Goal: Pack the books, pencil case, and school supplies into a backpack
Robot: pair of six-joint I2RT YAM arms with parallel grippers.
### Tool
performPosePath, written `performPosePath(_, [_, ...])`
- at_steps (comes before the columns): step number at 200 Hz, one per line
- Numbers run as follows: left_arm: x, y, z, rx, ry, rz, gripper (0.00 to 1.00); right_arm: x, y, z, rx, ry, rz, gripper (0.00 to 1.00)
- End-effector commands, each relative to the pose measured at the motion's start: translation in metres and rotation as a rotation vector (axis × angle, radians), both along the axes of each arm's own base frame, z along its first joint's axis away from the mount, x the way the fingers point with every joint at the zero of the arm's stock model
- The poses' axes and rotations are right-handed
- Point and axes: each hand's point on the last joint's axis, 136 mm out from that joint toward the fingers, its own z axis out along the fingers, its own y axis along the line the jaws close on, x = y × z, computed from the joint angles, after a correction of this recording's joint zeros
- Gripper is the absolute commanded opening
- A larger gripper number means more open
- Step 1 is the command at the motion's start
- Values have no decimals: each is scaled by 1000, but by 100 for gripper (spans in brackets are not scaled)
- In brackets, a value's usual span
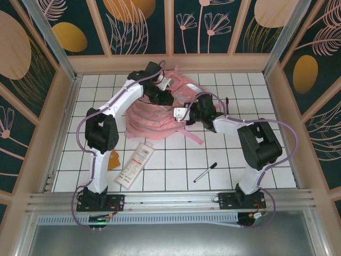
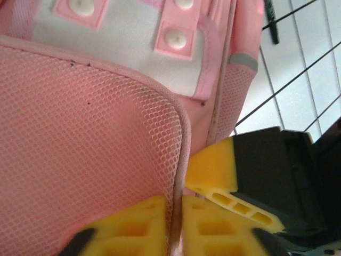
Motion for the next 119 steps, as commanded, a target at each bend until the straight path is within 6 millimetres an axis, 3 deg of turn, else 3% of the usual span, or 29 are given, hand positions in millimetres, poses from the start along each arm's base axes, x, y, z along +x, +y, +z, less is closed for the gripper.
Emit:
performPosePath(1, [2, 9, 75, -154, -118, 47, 43, -7, 10, 33, 151, 80, 17, 0])
performPosePath(19, [-13, 26, 102, -161, -246, 73, 53, -8, 17, 50, 276, 193, 8, 0])
performPosePath(33, [-33, 39, 110, -165, -357, 55, 53, -6, 22, 62, 356, 275, -14, 0])
performPosePath(44, [-51, 47, 110, -187, -435, 50, 51, -4, 25, 71, 409, 338, -31, 0])
performPosePath(57, [-73, 54, 92, -196, -480, 49, 46, -4, 28, 80, 474, 424, -44, 0])
performPosePath(75, [-97, 45, 77, -191, -598, -11, 47, -8, 35, 85, 525, 522, -34, 0])
performPosePath(85, [-99, 41, 73, -187, -637, -10, 50, -11, 37, 87, 542, 558, -29, 0])
performPosePath(119, [-75, 35, 57, -122, -592, 29, 47, -16, 42, 83, 543, 614, -23, 0])
